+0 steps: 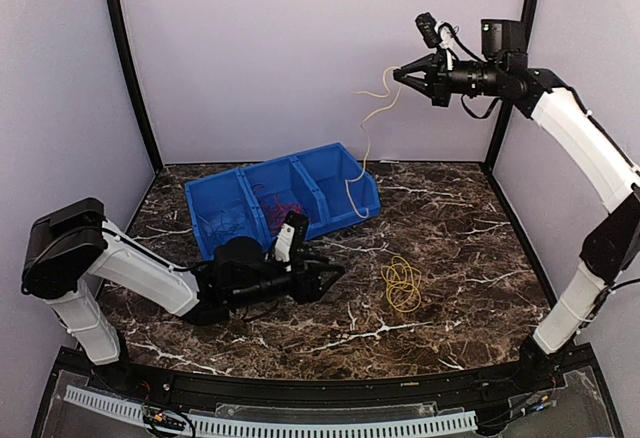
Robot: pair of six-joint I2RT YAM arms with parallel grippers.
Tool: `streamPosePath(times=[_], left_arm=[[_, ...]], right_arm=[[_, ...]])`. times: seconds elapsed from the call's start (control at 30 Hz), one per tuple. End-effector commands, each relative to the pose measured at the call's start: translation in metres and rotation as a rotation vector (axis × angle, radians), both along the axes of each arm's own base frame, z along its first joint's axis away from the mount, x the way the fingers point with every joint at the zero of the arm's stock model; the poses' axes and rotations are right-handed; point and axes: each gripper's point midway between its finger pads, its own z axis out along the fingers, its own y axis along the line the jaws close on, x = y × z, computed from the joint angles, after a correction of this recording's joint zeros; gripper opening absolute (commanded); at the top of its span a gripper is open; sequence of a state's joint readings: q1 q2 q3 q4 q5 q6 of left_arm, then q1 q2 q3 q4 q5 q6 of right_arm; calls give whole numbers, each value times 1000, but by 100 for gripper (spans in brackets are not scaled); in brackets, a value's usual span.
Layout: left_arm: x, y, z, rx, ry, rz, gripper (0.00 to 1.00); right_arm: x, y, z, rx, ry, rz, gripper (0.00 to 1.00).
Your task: Untangle the cables
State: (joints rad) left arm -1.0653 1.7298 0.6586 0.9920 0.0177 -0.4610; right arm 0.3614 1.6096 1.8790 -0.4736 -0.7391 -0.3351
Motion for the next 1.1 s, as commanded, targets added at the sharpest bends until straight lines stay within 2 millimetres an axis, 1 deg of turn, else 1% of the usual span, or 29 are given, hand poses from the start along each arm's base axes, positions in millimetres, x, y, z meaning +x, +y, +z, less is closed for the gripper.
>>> streamPosePath(times=[0.0, 0.03, 0.07, 0.1, 0.13, 0.17, 0.2, 0.23, 0.27, 0.43, 0.53, 0.6, 0.63, 0.73, 0.87, 0.9, 0.93, 1.0, 1.03, 1.07], left_arm=[[-2, 26, 23, -15, 3, 84, 58], [-2, 32, 19, 6, 10, 100, 58], [-4, 35, 28, -9, 2, 106, 58], [-4, 40, 24, 10, 9, 121, 58], [-5, 44, 29, 3, 4, 126, 58], [-5, 48, 28, 17, 4, 139, 58], [-5, 52, 31, 14, -1, 146, 58], [-5, 55, 29, 29, -2, 157, 58], [-6, 59, 32, 26, -7, 163, 58], [-5, 73, 34, 34, -16, 205, 57], [-5, 80, 30, 41, -11, 229, 57], [-5, 83, 30, 38, -9, 236, 57], [-5, 84, 31, 35, -10, 239, 57], [-4, 87, 31, 37, -12, 250, 57], [-2, 91, 30, 49, -20, 271, 58], [-1, 91, 29, 52, -22, 274, 58], [-1, 91, 29, 55, -24, 278, 58], [0, 91, 28, 61, -25, 280, 58], [1, 89, 30, 59, -26, 279, 58], [1, 89, 28, 63, -25, 278, 58]], right_arm=[[24, 15, 6, 12, -49, -25, 0], [31, 17, 2, 12, -44, -29, 0], [37, 20, -1, 13, -41, -36, 0], [44, 23, -5, 13, -35, -40, 0], [51, 25, -9, 13, -30, -45, 0], [59, 29, -15, 13, -22, -47, 0], [64, 31, -16, 15, -22, -51, 0], [71, 33, -19, 14, -15, -56, 0], [80, 37, -28, 10, 5, -59, 0], [107, 46, -45, 15, 32, -79, 0], [123, 50, -65, 6, 50, -98, 0], [133, 53, -85, -7, 82, -106, 1], [136, 56, -97, -13, 108, -102, 3], [136, 67, -130, -38, 199, -58, 7], [123, 83, -165, -114, 268, -9, 9], [120, 85, -173, -137, 276, -9, 12], [117, 87, -179, -158, 283, -8, 17], [112, 87, -190, -191, 304, -10, 31], [111, 85, -192, -201, 317, -17, 36], [110, 83, -193, -211, 323, -24, 38]])
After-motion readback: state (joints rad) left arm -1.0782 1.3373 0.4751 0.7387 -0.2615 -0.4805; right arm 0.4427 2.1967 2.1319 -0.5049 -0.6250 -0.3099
